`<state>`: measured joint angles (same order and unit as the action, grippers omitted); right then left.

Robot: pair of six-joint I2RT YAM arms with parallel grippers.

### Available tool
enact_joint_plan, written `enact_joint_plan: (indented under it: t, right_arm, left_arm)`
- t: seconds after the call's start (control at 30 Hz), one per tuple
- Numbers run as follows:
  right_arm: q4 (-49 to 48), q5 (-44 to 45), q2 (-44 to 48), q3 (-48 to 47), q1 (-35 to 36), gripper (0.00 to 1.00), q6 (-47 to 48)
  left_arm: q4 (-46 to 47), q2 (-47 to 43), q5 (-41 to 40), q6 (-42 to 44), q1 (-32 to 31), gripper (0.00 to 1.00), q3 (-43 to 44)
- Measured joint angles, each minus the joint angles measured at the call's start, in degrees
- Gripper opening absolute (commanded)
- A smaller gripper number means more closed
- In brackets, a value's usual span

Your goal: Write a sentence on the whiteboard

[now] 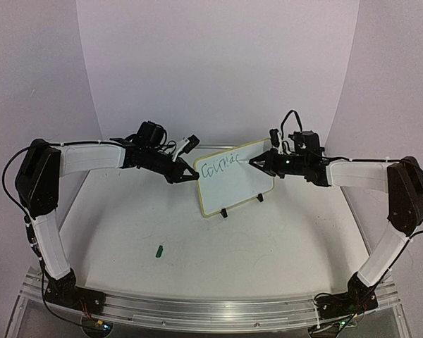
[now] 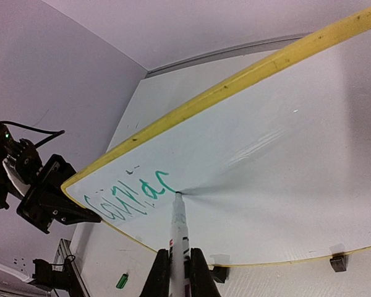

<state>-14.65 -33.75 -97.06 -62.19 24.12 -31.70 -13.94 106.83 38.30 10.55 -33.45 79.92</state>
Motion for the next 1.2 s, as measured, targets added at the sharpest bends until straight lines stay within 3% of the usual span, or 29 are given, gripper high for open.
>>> enact_joint_plan:
  t: [1.2]
  right_arm:
    - [0.9, 1.1, 0.8, -1.5, -0.5, 0.0, -0.1]
  left_arm:
    - [0.0, 0.0, 0.0, 0.0, 0.0, 0.0, 0.0]
